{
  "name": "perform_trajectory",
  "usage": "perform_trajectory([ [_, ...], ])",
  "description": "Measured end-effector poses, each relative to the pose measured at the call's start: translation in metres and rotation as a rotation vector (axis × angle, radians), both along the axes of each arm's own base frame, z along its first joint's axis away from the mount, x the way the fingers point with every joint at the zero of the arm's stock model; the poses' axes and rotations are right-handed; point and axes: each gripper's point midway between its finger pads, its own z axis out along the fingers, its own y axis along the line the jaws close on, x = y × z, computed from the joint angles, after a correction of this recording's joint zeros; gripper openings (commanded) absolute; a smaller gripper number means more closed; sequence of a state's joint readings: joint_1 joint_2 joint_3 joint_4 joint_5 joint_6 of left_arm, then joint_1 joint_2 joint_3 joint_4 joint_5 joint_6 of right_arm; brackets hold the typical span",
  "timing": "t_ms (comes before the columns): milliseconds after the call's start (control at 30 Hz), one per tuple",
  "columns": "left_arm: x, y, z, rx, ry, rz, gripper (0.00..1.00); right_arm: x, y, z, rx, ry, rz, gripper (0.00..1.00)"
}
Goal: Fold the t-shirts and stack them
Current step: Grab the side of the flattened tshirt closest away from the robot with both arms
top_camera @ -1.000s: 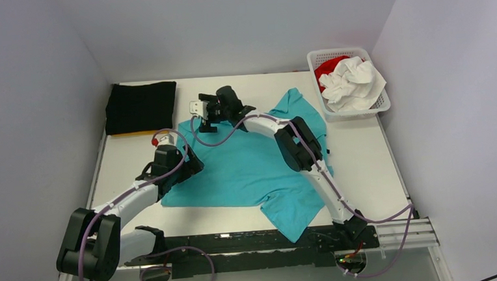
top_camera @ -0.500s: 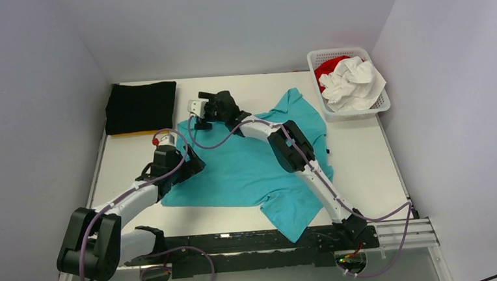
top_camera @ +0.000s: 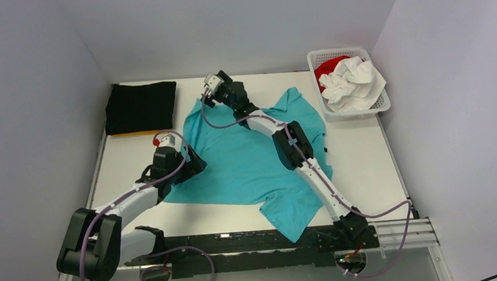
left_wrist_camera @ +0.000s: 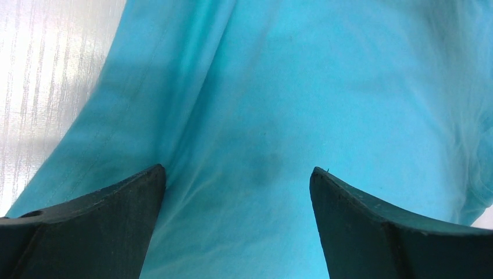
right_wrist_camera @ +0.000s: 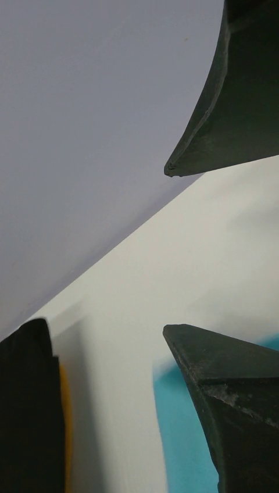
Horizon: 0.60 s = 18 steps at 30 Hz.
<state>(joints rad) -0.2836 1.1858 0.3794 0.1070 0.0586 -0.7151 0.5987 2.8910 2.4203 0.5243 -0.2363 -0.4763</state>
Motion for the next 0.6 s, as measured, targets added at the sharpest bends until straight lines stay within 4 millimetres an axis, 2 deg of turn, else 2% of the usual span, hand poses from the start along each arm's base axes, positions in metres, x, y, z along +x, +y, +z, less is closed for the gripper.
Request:
perform_trajectory([
  [167,-0.002,0.001,0.001,0.001,0.004,0.001,0.99,0.010,-0.017,-0.012,0.001,0.059,-0.029,0.99],
  [267,-0.005,0.002,0.001,0.002,0.014,0.003,0.99,0.006,-0.018,-0.020,-0.002,0.138,-0.018,1.00],
  [367,-0.011,0.004,0.001,0.008,0.029,0.006,0.99,-0.005,-0.025,-0.019,0.010,0.233,-0.013,1.00],
  [500,-0.018,0.008,0.001,0.020,0.048,0.014,0.99,-0.025,-0.041,0.003,0.027,0.329,-0.038,1.00],
  [600,-0.023,0.010,0.002,0.027,0.058,0.021,0.99,-0.047,-0.059,0.035,0.035,0.365,-0.052,1.00],
])
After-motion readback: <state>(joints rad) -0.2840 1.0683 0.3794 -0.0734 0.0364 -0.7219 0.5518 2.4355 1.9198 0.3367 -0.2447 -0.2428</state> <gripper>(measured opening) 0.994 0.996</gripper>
